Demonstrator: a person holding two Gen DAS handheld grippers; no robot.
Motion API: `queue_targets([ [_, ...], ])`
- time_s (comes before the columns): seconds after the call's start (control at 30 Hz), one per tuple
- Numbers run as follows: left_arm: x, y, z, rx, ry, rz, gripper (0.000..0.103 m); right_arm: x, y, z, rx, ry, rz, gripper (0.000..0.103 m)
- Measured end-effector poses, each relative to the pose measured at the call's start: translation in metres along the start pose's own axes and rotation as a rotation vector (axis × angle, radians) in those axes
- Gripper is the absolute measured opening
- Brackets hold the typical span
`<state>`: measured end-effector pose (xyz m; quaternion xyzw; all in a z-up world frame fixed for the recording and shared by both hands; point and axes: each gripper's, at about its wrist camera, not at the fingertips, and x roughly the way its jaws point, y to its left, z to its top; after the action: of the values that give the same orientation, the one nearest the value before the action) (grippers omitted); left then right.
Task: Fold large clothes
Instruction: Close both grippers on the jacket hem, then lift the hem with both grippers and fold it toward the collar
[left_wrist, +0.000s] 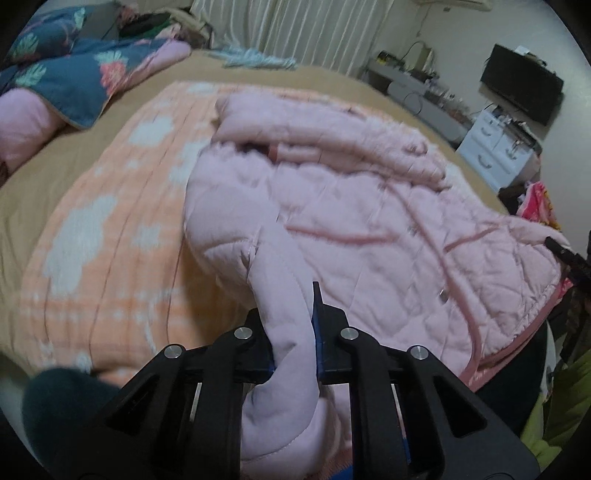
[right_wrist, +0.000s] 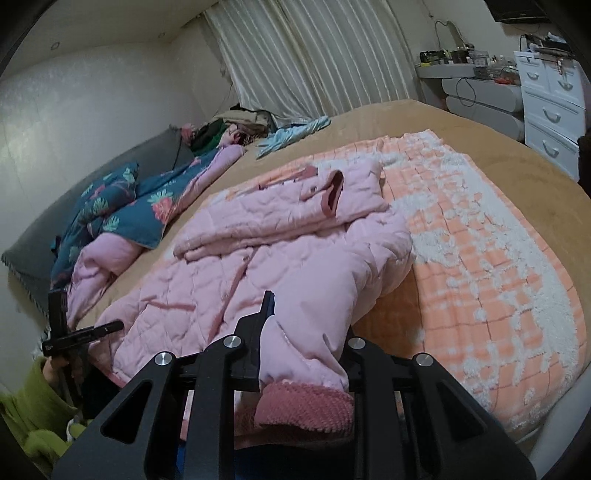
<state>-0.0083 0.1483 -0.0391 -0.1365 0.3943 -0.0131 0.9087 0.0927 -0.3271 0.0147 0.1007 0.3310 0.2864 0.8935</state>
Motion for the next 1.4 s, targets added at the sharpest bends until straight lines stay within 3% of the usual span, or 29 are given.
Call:
queue_targets([
  [0.43, 0.001, -0.027, 0.064, 0.062, -0.117, -0.033, 0.007, 0.003, -0.007, 0.03, 0.049, -0.06, 0.015, 0.02],
  [0.9, -0.004, -0.025, 0.113, 0.022, -0.192, -0.043, 0.007, 0.006, -0.015, 0.066, 0.093, -0.118, 0.004, 0.02],
  [1.4, -0.013, -0.009, 0.143, -0.047, -0.269, -0.033, 0.007, 0.013, -0.03, 0.098, 0.169, -0.188, -0.009, 0.02],
])
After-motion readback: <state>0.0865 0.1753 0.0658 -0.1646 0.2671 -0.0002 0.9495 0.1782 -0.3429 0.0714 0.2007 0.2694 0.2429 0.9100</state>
